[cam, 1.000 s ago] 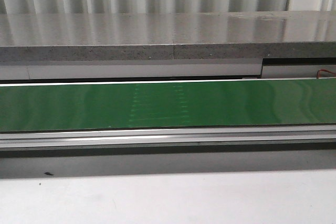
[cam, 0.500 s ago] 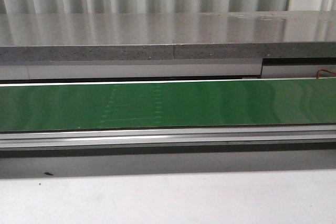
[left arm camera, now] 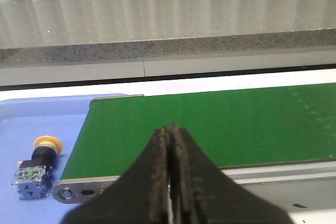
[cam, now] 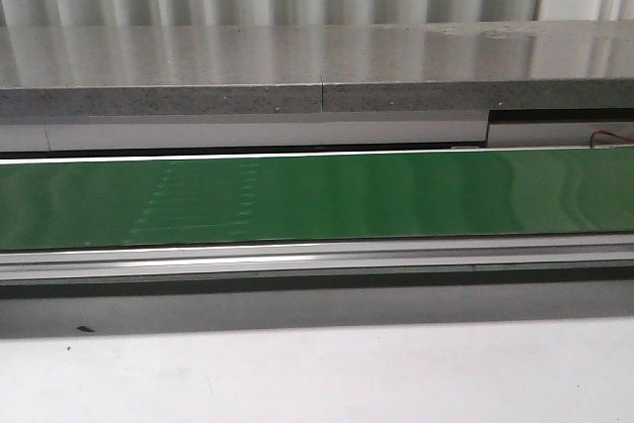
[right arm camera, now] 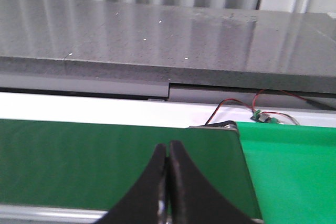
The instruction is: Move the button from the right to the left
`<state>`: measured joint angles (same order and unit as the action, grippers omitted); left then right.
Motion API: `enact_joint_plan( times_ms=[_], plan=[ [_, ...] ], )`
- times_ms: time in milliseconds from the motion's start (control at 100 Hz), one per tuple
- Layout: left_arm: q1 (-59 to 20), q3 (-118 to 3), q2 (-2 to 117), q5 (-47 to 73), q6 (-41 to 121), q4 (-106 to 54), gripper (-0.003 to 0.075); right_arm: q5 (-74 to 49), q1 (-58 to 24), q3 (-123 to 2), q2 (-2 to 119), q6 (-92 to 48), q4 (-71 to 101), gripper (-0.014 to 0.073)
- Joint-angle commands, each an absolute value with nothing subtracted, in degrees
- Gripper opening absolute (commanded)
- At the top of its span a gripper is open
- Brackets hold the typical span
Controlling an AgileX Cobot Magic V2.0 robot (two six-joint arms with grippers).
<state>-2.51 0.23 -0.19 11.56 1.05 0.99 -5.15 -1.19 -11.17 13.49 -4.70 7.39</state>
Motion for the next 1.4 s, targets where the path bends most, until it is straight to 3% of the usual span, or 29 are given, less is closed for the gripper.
enact_joint_plan(
  times_ms=[0,370,550,1390],
  plan=[
    [-2.93,2.38,-2.03,7.24,0.43,0.92,-0.0020,5.14,0.44,-10.05,13.45,-1.70,4.71,-0.0067],
    [-2.93,2.38,-2.03,7.24,0.43,0.92,-0.0020,5.77,3.23,0.32,3.85,-1.48,3.52,-0.0067],
    [-2.93,2.38,-2.03,7.24,0.43,0.92,-0.0020,-1.03,3.23,0.39,-1.86,-1.48,2.02,-0.0067],
    [-2.93,2.38,-2.03,7.24,0.43,0.92,-0.0020,-2.29,3.26,0.44,-1.69,-1.48,1.71,-0.0067]
  ],
)
